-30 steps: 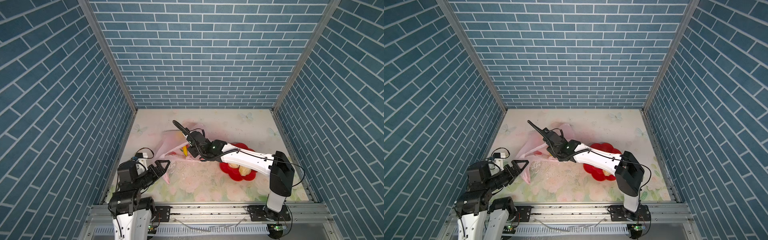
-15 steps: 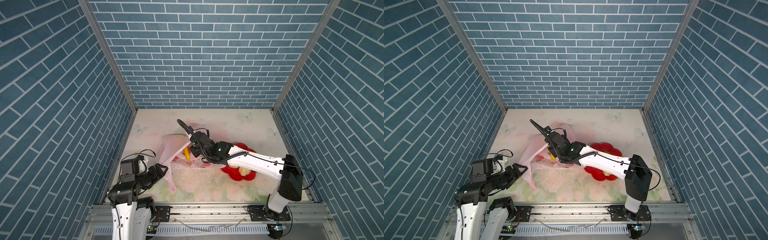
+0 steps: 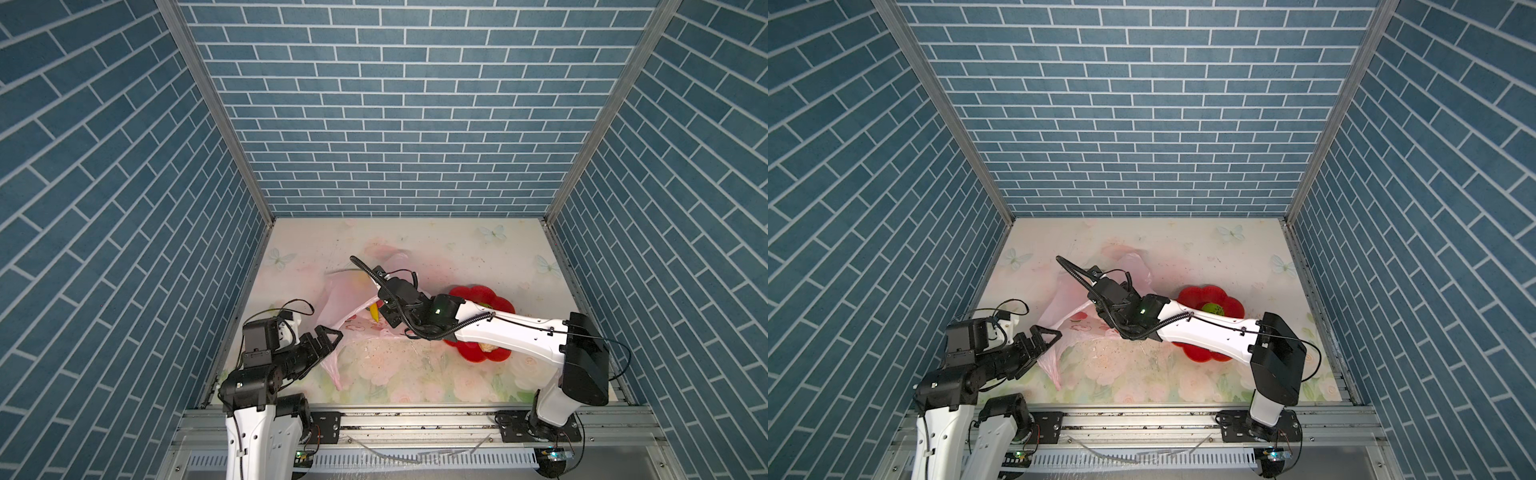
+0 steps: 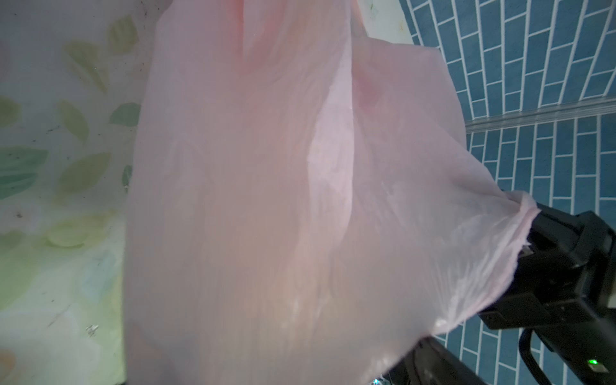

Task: Take the fake fruits out of the plastic bag

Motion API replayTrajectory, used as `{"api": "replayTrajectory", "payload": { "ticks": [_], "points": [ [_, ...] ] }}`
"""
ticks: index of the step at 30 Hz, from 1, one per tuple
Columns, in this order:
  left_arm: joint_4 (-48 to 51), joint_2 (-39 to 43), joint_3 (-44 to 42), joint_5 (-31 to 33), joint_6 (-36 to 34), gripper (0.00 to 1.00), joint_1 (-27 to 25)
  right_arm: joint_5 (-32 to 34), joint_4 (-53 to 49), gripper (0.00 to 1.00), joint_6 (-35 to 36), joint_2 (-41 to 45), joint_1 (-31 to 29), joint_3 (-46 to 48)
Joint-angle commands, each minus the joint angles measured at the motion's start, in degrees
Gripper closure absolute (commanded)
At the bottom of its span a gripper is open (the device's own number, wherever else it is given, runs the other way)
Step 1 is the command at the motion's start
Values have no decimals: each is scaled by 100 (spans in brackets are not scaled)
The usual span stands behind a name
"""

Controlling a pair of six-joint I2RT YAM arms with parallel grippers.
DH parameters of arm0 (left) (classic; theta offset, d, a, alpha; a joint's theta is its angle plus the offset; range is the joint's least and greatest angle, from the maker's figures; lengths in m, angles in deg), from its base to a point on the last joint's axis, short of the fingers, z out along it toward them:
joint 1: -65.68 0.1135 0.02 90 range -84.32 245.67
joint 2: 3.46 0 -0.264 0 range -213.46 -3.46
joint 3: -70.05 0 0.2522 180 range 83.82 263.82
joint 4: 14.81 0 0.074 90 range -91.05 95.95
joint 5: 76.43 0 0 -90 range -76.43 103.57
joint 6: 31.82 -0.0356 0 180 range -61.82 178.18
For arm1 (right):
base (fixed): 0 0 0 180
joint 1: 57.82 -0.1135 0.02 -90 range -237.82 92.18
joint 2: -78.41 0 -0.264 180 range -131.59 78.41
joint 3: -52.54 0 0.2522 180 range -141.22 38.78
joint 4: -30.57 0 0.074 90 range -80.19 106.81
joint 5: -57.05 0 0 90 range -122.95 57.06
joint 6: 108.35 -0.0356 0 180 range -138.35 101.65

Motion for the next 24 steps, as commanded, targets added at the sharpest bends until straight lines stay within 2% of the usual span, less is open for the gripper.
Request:
{"api": "replayTrajectory", "payload": {
  "ticks": [1, 4, 10, 11, 18, 20, 21, 24],
  "points": [
    [465, -189, 364, 487, -603, 3, -20, 107, 78, 100, -181, 109, -38, -82],
    [453, -419, 350, 645, -799, 7, -20, 54, 79, 100, -128, 135, -39, -156],
    [319, -519, 303, 736, -745, 11, -21, -95, 79, 100, -49, 141, -37, -344],
    [304, -535, 308, 767, -708, 16, -20, -106, 79, 100, -30, 132, -37, -369],
    [-61, -817, 294, 618, -371, 68, -19, -74, -36, 100, 168, 210, -31, -374],
    [-39, -817, 329, 607, -363, 78, -22, -71, -113, 100, 238, 252, -22, -382],
    [-35, -815, 349, 596, -348, 82, -25, -83, -190, 98, 262, 277, -21, -402],
    [31, -969, 433, 503, -296, 89, -19, -214, -634, 74, 257, 406, -27, -523]
  ]
}}
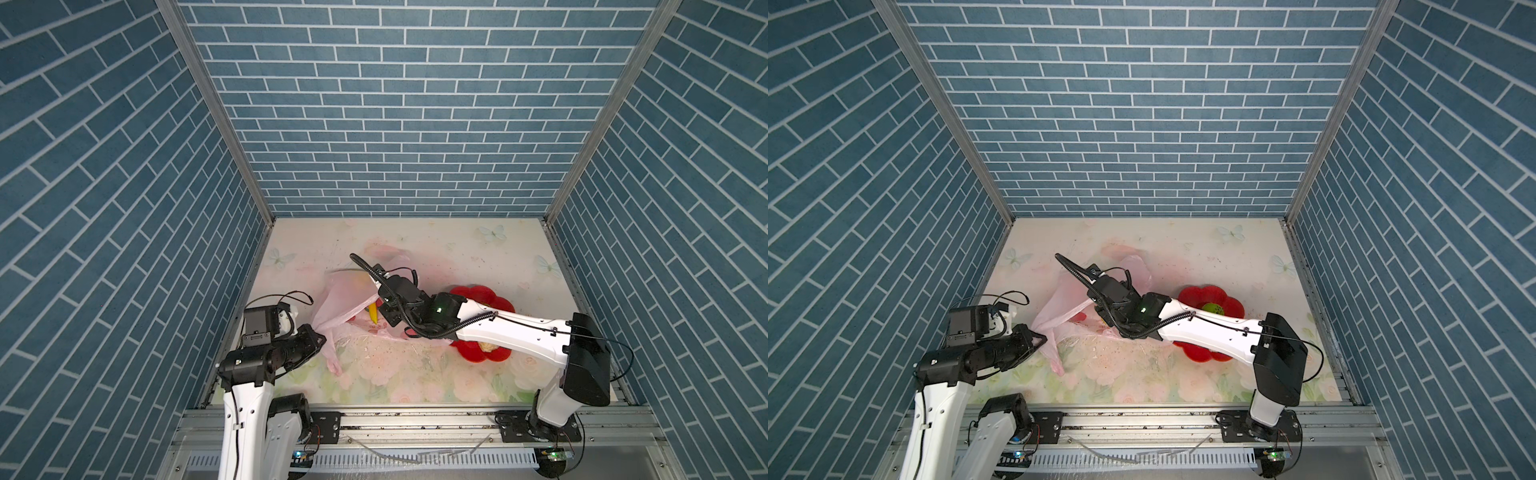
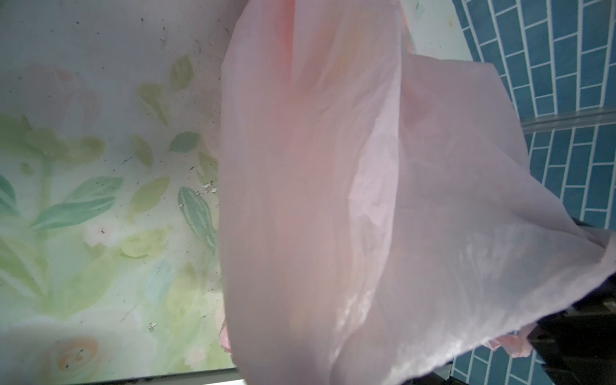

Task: Take the fake fruits out of the plastic bag

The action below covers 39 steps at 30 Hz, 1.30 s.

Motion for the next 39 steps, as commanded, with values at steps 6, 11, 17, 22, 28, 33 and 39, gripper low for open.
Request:
{"api": "replayTrajectory", "payload": {
  "ticks": [6, 11, 17, 22, 28, 33, 39],
  "points": [
    [542, -15, 451, -176, 30, 94, -21, -476, -1504, 42, -484, 1159, -28, -409],
    [512, 31, 448, -290, 344, 98, -146, -655, -1971, 55, -1102, 1742, -251, -390],
    [282, 50, 210, -506, 567, 99, -266, -611, -1556, 85, -1666, 1461, -865, -270],
    [123, 292, 34, -554, 781, 99, -376, -371, -356, 95, -2251, 729, -986, 199],
    [-148, 315, 7, -703, 1022, 99, -394, 221, 752, 98, -2406, 12, -987, 441],
    [-223, 272, 113, -767, 1096, 99, -453, 364, 1061, 99, -2396, -532, -824, 264],
    [-448, 337, -43, -865, 1209, 98, -473, -698, 1859, 98, -2453, -1079, -420, 329]
  ]
}}
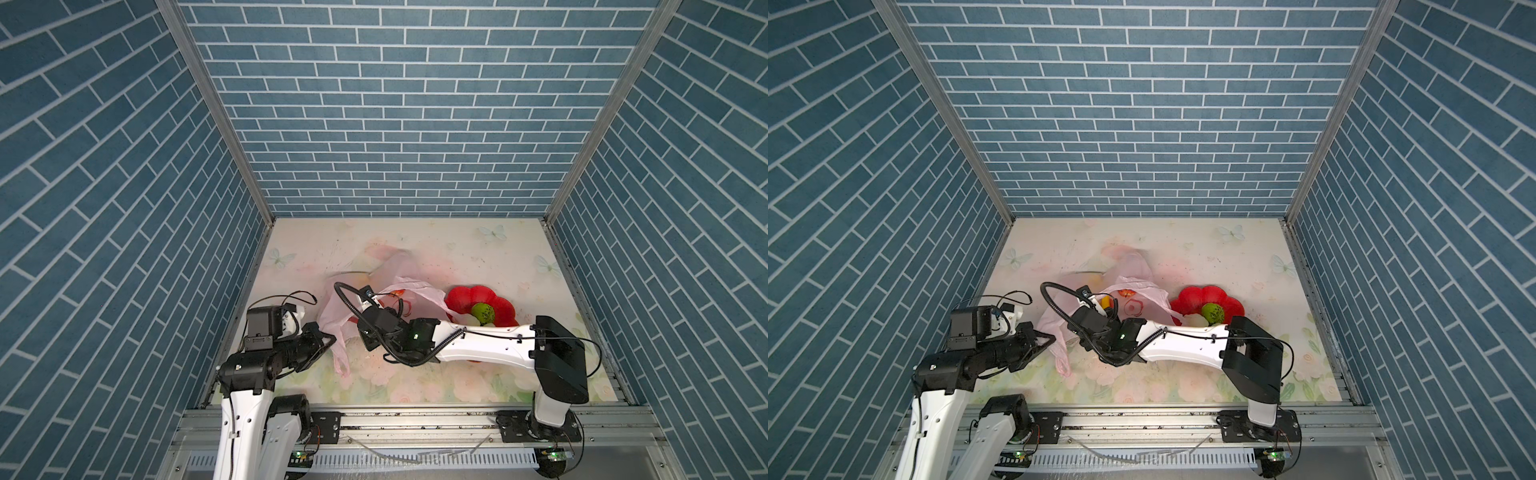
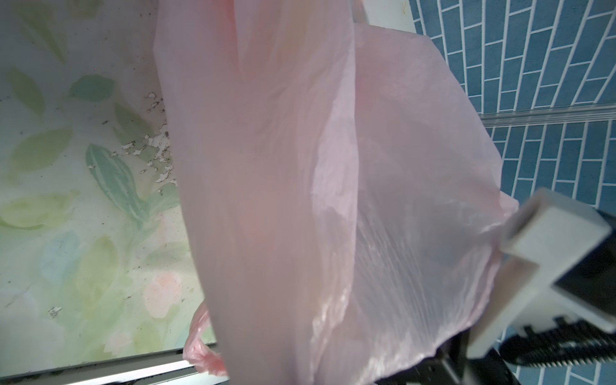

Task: Take the fake fruits out of the plastic bag

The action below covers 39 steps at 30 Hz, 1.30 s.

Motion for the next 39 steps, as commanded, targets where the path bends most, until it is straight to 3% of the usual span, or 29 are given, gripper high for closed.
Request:
{"api": "replayTrajectory", "payload": {
  "ticks": [1, 13, 16, 19, 24, 30, 39],
  "points": [
    [-261, 98, -140, -129, 120, 98, -25, -856, 601, 97, -257, -306, 188, -47],
    [-297, 570, -632, -45, 293, 96, -25, -3043, 255, 98, -456, -584, 280, 439],
    [-228, 597, -692, -17, 257, 96, -25, -2788, 133, 98, -498, -446, 311, 606],
    [-201, 617, -742, -6, 237, 96, -25, -1945, 95, 96, -584, -208, 396, 735],
    [-150, 725, -930, -16, 239, 96, -25, -725, -313, 78, -543, -170, 569, 322],
    [-63, 782, -1073, -29, 193, 96, -25, -577, -662, 52, -361, -801, 901, -531],
    [-157, 787, -1142, -71, 248, 96, -25, -777, -848, 46, -328, -1632, 1149, -1350]
  ]
}}
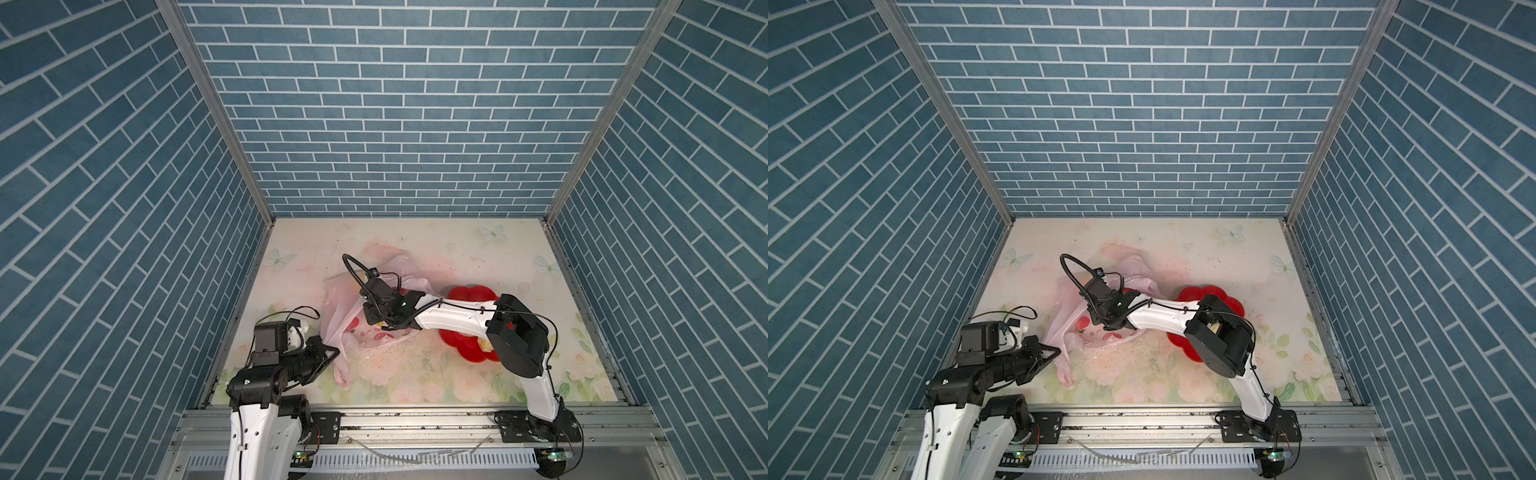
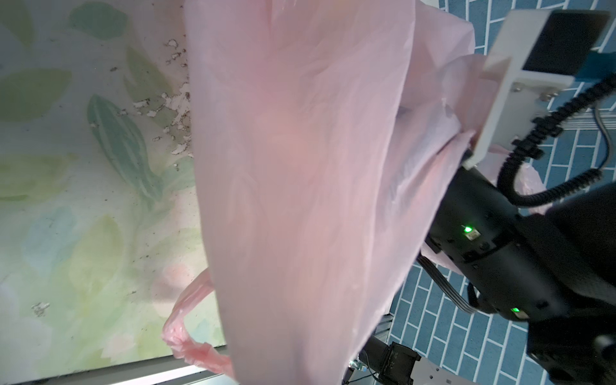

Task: Take the fake fruits out of the plastic bag

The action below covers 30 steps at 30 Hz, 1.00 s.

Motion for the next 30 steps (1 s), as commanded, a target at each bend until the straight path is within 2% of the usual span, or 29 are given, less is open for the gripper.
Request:
{"api": "replayTrajectory", "payload": {
  "ticks": [1, 10, 19, 20, 24, 30],
  "points": [
    [30, 54, -65, 1, -13, 96, -19, 124, -313, 46, -61, -189, 78, -295],
    [-165, 121, -214, -74, 122, 96, -19, 98, -336, 46, -239, -474, 114, -348],
    [-388, 238, -405, -69, 263, 97, -19, -237, -172, 55, -349, -774, 207, -404],
    [-435, 261, -442, -69, 296, 97, -19, -276, -164, 57, -357, -788, 211, -396],
    [-661, 361, -568, -47, 456, 96, -19, -356, -135, 79, -331, -727, 225, -378],
    [-1179, 586, -816, 36, 792, 97, -19, -601, -570, 89, -21, -84, 220, -546]
  ]
}}
